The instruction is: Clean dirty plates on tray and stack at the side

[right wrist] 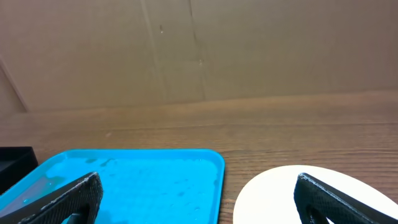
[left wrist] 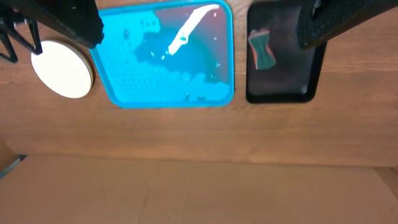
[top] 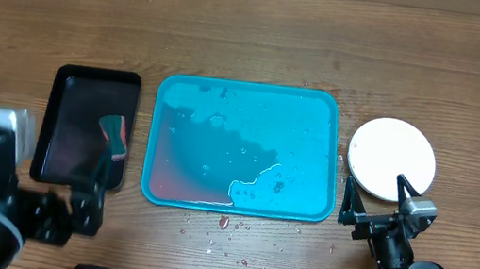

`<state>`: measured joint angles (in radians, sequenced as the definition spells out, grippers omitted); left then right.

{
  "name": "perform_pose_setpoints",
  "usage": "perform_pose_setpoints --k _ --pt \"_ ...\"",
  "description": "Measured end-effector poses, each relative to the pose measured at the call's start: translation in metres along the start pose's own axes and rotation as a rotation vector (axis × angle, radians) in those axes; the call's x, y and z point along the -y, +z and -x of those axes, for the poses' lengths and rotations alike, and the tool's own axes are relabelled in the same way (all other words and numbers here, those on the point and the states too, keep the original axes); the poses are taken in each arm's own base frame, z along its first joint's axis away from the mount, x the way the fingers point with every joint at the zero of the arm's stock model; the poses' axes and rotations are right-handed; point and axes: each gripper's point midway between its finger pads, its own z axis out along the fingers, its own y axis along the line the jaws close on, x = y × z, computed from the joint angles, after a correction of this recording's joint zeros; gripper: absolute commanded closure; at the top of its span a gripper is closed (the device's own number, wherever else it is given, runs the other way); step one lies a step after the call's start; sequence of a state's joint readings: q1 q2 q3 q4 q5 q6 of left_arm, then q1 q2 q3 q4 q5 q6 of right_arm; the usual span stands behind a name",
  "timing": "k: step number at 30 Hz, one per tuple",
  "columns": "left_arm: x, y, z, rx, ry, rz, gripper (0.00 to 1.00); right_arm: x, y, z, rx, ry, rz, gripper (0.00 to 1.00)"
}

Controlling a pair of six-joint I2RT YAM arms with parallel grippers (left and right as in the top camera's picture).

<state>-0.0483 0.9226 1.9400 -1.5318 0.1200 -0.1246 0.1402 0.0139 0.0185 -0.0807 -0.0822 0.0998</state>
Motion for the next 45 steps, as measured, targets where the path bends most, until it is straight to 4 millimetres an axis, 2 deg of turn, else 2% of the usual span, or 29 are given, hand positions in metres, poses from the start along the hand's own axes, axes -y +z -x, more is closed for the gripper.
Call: perform_pose_setpoints --k 2,5,8,11,15,19,26,29,35,45 --pt "-0.001 -0.009 -0.012 -0.015 -0.001 0.005 0.00 0.000 0.000 0.000 0.001 0.000 0.000 0.00" --pt "-0.002 -0.017 -0.014 0.017 0.002 0.013 0.00 0.000 0.000 0.000 0.000 0.000 -0.001 0.00" --pt "-0.003 -0.015 -0.002 0.113 0.022 0.015 0.01 0.000 0.000 0.000 0.000 0.000 0.000 0.00" --pt "-0.004 -0.002 0.016 0.241 0.083 0.011 0.00 0.000 0.000 0.000 0.001 0.000 -0.001 0.00" --pt "-0.009 0.030 0.013 0.336 0.159 0.018 0.00 0.000 0.000 0.000 0.001 0.000 0.000 0.00" --pt "-0.017 0.065 -0.013 0.407 0.206 0.025 0.00 0.000 0.000 0.000 0.001 0.000 0.000 0.00" --pt "-0.027 0.104 -0.056 0.560 0.258 0.029 0.00 0.000 0.000 0.000 0.001 0.000 -0.001 0.00" --pt "-0.033 0.125 -0.082 0.589 0.263 0.030 0.00 0.000 0.000 0.000 0.001 0.000 0.000 0.00" --pt "-0.044 0.166 -0.130 0.578 0.265 0.031 0.00 0.000 0.000 0.000 0.001 0.000 -0.001 0.00" --pt "-0.057 0.210 -0.181 0.472 0.255 0.040 0.00 0.000 0.000 0.000 0.000 0.000 0.000 0.00"
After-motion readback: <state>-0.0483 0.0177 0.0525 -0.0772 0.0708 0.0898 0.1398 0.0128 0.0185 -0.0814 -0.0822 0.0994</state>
